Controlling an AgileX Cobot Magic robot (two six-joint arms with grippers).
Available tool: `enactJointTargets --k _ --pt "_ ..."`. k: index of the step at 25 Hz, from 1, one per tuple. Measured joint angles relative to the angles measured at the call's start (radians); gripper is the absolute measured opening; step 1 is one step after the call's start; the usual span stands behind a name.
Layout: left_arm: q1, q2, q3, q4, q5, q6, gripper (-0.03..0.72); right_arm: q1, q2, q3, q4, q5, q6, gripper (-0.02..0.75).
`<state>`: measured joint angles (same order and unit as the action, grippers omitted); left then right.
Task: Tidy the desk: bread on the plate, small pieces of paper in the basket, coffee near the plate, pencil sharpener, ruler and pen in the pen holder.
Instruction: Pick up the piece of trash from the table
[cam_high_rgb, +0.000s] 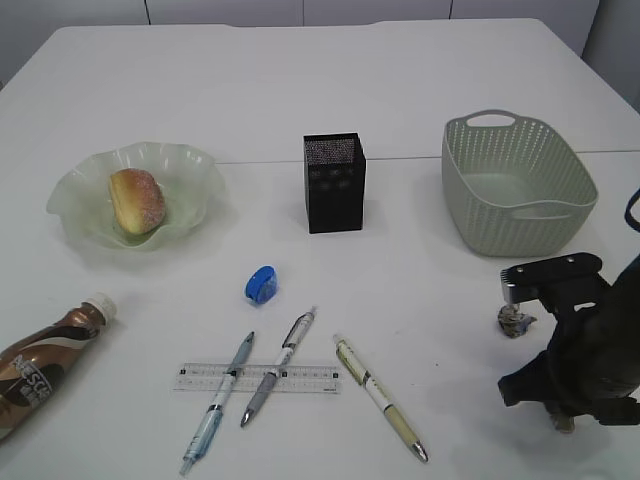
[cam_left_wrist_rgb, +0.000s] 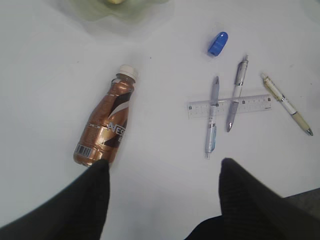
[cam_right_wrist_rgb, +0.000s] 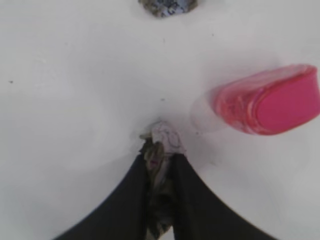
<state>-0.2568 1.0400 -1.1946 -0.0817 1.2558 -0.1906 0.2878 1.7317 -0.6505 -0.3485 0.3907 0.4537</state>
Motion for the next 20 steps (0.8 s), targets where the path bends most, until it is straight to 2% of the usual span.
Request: enactJointTargets --k 5,20 --pt "0.0 0.0 0.0 0.0 0.0 -0.002 0.498 0.0 0.002 -0.002 0.0 0.009 0.0 0.02" --pt "0.0 0.0 0.0 -0.001 0.0 -0.002 0.498 0.001 -0.071 0.004 0.036 0.081 0.001 0.013"
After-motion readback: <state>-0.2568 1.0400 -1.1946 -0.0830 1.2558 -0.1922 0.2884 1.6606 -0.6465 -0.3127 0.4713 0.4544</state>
